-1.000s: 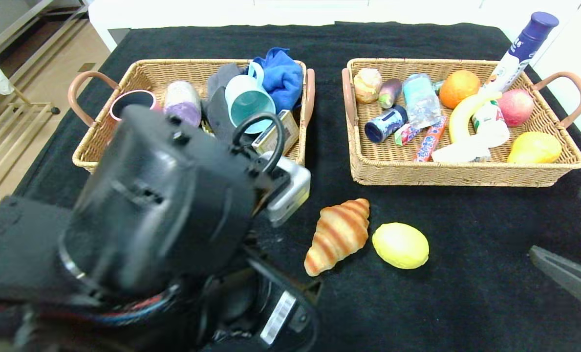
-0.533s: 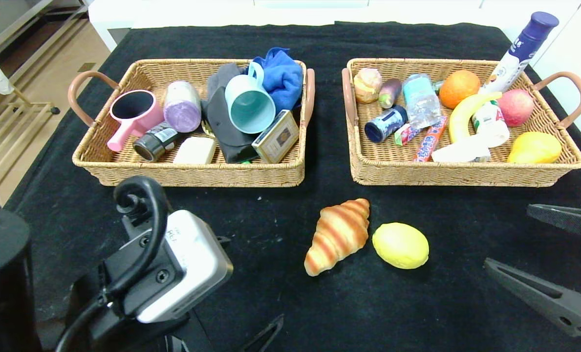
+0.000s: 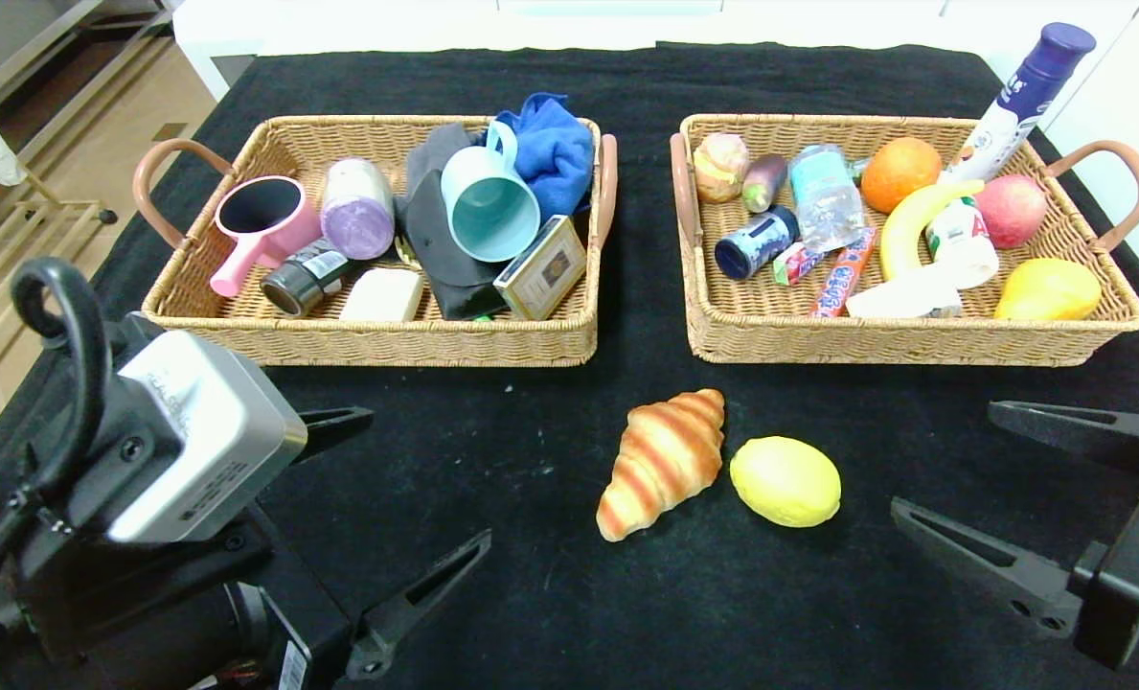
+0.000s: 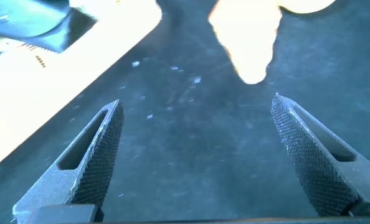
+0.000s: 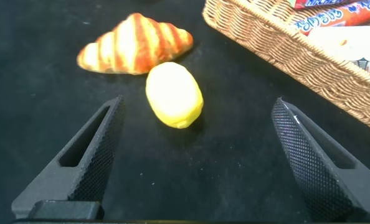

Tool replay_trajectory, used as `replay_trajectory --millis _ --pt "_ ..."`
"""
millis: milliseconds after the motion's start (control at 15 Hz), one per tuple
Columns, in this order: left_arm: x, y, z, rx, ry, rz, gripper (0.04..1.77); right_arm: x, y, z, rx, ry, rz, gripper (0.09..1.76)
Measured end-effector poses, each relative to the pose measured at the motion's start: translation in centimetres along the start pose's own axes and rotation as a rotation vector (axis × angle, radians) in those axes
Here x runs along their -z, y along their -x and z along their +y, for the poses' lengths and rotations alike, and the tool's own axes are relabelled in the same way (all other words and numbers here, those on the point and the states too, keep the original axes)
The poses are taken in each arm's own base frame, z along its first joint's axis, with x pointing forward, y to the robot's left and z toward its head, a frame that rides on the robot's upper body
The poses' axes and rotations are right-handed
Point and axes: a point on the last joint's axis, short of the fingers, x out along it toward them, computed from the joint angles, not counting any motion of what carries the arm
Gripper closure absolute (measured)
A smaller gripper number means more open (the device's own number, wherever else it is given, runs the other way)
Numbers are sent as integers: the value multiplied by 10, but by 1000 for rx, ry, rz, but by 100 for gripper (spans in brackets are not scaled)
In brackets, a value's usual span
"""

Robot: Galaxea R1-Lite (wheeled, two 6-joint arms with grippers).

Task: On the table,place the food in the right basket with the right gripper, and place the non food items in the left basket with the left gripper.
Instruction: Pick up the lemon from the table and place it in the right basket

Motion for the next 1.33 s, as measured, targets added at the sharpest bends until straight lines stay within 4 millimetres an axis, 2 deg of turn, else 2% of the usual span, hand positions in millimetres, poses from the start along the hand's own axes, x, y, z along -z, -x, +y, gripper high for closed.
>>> replay_trajectory --millis 200,333,800,1067,1333 --pt "-2 7 7 -30 1 -21 10 -3 -12 3 61 -2 55 14" --pt "-3 10 9 -44 3 -30 10 -7 -20 6 117 -65 136 14" --pt "-4 13 12 -51 5 -44 10 -49 -38 18 195 -343 387 14" --pt "-3 14 12 -57 6 -42 9 -64 -67 30 242 -501 497 14" --pt "-3 17 14 -60 -5 -51 9 -62 -92 41 280 -548 575 14"
